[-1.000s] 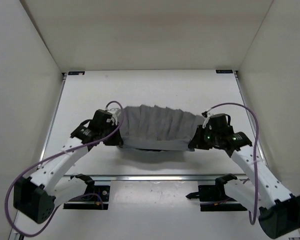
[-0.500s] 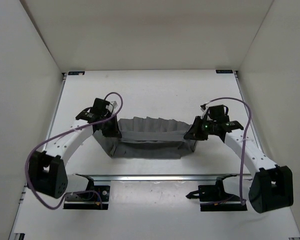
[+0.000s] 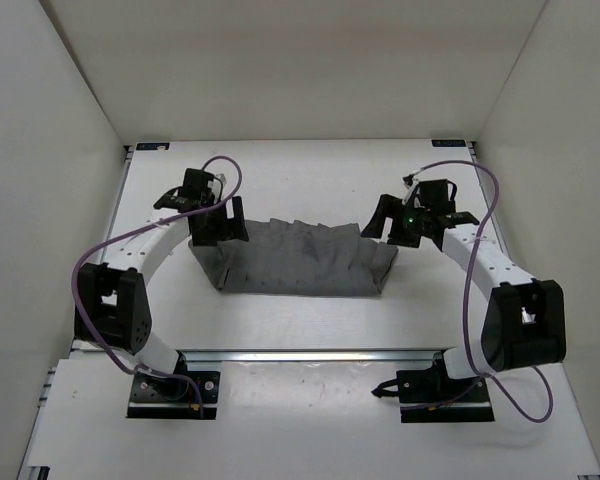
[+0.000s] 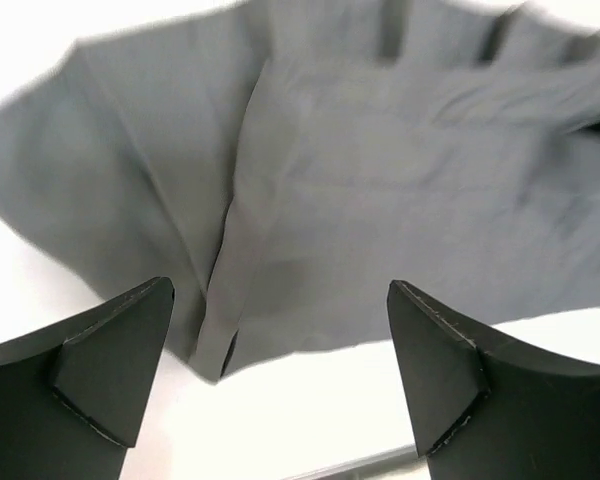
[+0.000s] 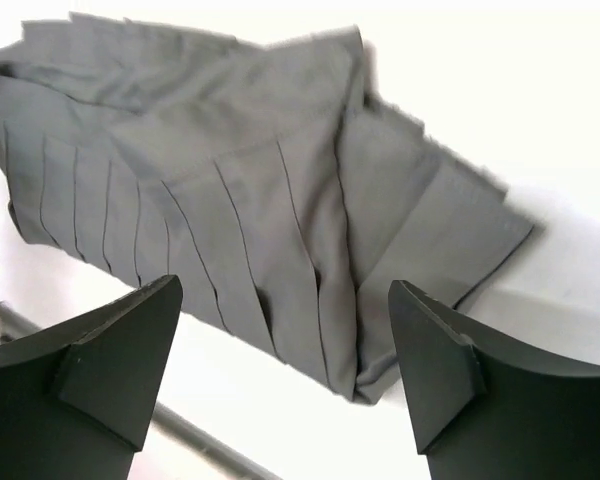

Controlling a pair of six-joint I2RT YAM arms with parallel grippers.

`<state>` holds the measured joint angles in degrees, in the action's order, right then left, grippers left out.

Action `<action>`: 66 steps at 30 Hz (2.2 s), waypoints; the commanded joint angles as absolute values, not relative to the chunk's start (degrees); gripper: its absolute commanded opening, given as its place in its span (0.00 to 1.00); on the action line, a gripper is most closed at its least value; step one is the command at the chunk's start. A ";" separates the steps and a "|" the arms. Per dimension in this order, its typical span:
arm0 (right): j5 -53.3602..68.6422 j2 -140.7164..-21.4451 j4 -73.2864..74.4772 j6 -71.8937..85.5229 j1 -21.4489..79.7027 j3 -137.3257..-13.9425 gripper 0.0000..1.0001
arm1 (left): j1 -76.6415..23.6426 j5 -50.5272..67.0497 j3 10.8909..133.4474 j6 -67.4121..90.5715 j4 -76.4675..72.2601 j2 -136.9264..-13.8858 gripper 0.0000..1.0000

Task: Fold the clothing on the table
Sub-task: Fold the skirt

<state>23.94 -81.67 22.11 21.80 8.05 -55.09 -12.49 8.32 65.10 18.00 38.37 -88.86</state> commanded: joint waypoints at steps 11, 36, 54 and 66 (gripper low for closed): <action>12.15 -80.42 24.26 19.50 12.48 -51.87 0.79 | -17.75 7.93 57.66 19.43 28.39 -84.46 0.00; 11.60 -92.81 20.57 22.32 15.03 -52.12 0.73 | -15.21 -2.90 52.65 19.78 28.39 -89.65 0.00; 13.80 -87.46 22.22 16.98 6.42 -56.06 0.01 | -21.53 2.53 52.38 23.90 25.93 -97.29 0.00; 16.34 -91.57 29.26 11.87 16.34 -79.08 0.00 | -30.40 13.79 63.01 29.70 21.27 -109.50 0.00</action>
<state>14.22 -90.61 28.88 14.02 12.78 -72.42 -28.64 10.15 62.65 27.55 20.91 -105.56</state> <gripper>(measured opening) 0.052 0.026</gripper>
